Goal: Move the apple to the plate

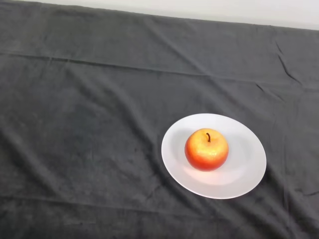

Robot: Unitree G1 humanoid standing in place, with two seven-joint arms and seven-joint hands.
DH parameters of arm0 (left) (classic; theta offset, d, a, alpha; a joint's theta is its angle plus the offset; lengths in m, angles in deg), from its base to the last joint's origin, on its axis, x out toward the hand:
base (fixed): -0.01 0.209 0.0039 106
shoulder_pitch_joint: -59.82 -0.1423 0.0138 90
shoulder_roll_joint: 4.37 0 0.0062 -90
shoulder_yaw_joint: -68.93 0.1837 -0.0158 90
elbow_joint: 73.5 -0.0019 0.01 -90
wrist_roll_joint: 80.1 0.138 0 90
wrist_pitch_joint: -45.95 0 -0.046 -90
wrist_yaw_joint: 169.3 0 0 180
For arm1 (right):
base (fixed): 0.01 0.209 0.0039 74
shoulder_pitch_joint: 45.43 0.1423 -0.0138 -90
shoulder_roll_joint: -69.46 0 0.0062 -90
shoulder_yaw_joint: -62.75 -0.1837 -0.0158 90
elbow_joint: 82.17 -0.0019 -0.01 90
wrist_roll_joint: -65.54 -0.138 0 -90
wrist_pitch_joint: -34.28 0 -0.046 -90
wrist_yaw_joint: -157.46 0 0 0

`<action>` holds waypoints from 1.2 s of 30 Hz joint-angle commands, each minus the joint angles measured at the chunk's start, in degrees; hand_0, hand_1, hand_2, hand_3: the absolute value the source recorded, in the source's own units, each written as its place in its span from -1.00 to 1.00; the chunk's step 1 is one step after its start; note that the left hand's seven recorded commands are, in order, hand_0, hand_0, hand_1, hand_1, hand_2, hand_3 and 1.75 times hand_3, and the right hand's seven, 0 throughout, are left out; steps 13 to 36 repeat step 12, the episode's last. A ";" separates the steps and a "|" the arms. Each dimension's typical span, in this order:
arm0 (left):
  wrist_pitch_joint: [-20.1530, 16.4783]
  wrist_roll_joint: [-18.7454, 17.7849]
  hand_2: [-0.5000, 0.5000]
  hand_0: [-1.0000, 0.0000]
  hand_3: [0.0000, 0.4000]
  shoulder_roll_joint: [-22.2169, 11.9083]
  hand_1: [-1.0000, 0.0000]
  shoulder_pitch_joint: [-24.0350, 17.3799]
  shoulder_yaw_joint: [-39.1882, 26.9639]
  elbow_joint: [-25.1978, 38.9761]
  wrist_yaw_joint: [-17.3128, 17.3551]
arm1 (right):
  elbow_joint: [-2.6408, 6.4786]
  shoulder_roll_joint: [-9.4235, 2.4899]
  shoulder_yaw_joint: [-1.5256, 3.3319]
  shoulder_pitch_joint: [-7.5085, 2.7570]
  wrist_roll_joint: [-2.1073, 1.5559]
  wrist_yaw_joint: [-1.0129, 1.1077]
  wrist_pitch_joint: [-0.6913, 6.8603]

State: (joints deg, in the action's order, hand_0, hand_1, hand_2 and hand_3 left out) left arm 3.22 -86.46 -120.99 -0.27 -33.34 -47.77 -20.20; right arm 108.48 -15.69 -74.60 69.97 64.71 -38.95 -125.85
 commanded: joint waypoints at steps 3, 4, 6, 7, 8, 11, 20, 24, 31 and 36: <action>1.15 0.95 0.00 1.00 -1.00 0.82 1.00 2.38 -2.07 -2.30 0.47 | 3.29 -7.01 -0.57 -7.19 0.44 -0.24 0.97; 1.15 1.00 0.00 1.00 -1.00 0.84 1.00 2.39 -2.14 -2.32 0.49 | 3.29 -7.00 -0.57 -7.19 0.45 -0.24 0.97; 1.16 1.10 0.00 1.00 -1.00 0.87 1.00 2.39 -2.30 -2.35 0.53 | 3.29 -7.00 -0.58 -7.19 0.45 -0.24 0.97; 1.17 1.16 0.00 1.00 -1.00 0.89 1.00 2.40 -2.38 -2.37 0.54 | 3.29 -7.00 -0.58 -7.19 0.46 -0.25 0.97; 1.17 1.20 0.00 1.00 -1.00 0.91 1.00 2.40 -2.44 -2.38 0.56 | 3.29 -7.00 -0.59 -7.19 0.46 -0.25 0.97; 1.16 1.32 0.00 1.00 -1.00 0.92 1.00 2.42 -2.70 -2.43 0.69 | 3.29 -7.00 -0.59 -7.20 0.47 -0.25 0.97; 1.15 1.35 0.00 1.00 -1.00 0.91 1.00 2.43 -2.78 -2.44 0.74 | 3.29 -7.00 -0.60 -7.20 0.48 -0.25 0.97; 1.15 1.35 0.00 1.00 -1.00 0.91 1.00 2.43 -2.78 -2.44 0.74 | 3.29 -7.00 -0.60 -7.20 0.48 -0.25 0.97; 1.15 1.35 0.00 1.00 -1.00 0.91 1.00 2.43 -2.78 -2.44 0.74 | 3.29 -7.00 -0.60 -7.20 0.48 -0.25 0.97; 1.15 1.35 0.00 1.00 -1.00 0.91 1.00 2.43 -2.78 -2.44 0.74 | 3.29 -7.00 -0.60 -7.20 0.48 -0.25 0.97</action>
